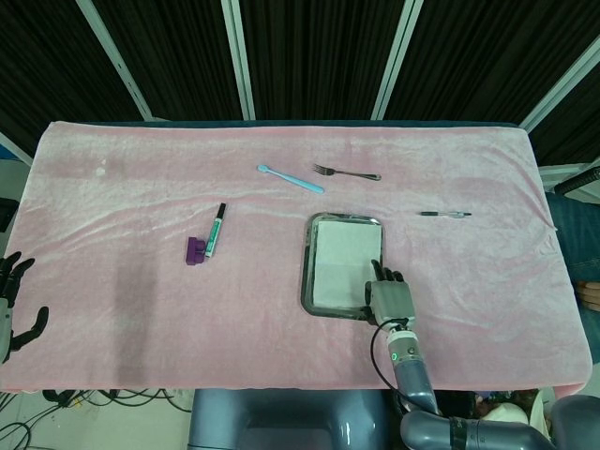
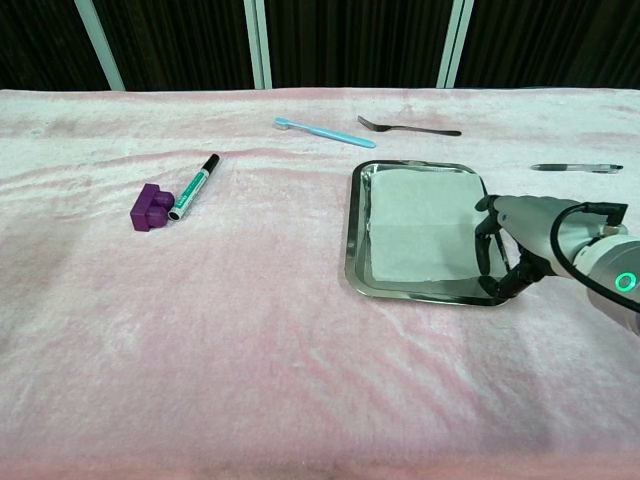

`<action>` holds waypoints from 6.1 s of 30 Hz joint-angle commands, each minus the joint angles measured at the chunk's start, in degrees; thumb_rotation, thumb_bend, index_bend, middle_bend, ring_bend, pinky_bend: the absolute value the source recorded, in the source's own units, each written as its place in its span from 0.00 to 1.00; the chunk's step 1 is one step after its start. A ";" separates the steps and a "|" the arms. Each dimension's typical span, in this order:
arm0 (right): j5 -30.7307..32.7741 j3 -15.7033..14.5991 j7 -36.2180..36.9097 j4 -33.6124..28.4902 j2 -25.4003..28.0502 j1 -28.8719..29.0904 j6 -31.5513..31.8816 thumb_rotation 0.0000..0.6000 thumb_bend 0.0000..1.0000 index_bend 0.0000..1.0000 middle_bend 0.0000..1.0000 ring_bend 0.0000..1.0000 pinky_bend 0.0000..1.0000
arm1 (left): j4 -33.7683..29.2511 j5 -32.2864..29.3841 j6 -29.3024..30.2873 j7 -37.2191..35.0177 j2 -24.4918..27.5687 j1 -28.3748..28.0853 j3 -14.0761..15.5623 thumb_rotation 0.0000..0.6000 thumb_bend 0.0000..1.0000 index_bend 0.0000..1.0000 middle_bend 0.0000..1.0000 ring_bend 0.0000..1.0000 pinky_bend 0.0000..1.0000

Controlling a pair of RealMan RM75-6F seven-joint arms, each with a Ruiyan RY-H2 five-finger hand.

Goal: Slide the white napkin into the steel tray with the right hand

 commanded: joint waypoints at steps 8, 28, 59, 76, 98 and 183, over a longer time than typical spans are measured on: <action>1.25 -0.42 -0.13 0.05 -0.48 0.89 0.37 1.00 0.40 0.75 0.06 0.15 0.17 | -0.06 -0.05 -0.03 -0.03 0.02 -0.01 -0.02 1.00 0.40 0.12 0.04 0.00 0.00; 3.47 -0.71 -0.87 0.08 -0.80 2.55 1.07 1.00 0.40 0.75 0.06 0.15 0.17 | -0.11 -0.20 -0.12 -0.12 0.03 -0.05 -0.08 1.00 0.40 0.12 0.04 0.00 0.00; 3.40 -2.00 0.26 -0.37 -0.32 3.76 1.12 1.00 0.37 0.45 0.03 0.14 0.17 | -0.14 -0.29 -0.15 0.13 -0.01 -0.09 -0.10 1.00 0.40 0.12 0.04 0.00 0.00; 3.29 -3.22 -1.39 -5.63 3.17 4.57 1.06 1.00 0.35 0.28 0.01 0.11 0.17 | -0.24 -0.54 -0.06 0.28 -0.10 -0.02 -0.17 1.00 0.40 0.12 0.04 0.00 0.00; -0.53 -1.11 6.05 0.96 1.26 6.31 -2.99 1.00 0.34 0.25 0.05 0.13 0.17 | -0.24 -0.56 -0.02 0.28 -0.26 -0.07 -0.27 1.00 0.40 0.12 0.04 0.00 0.00; 6.67 -1.00 5.00 11.65 -3.11 13.38 -8.49 1.00 0.38 0.25 0.09 0.13 0.17 | -0.47 -1.16 -0.62 0.11 0.02 -0.32 -0.38 1.00 0.40 0.12 0.04 0.00 0.00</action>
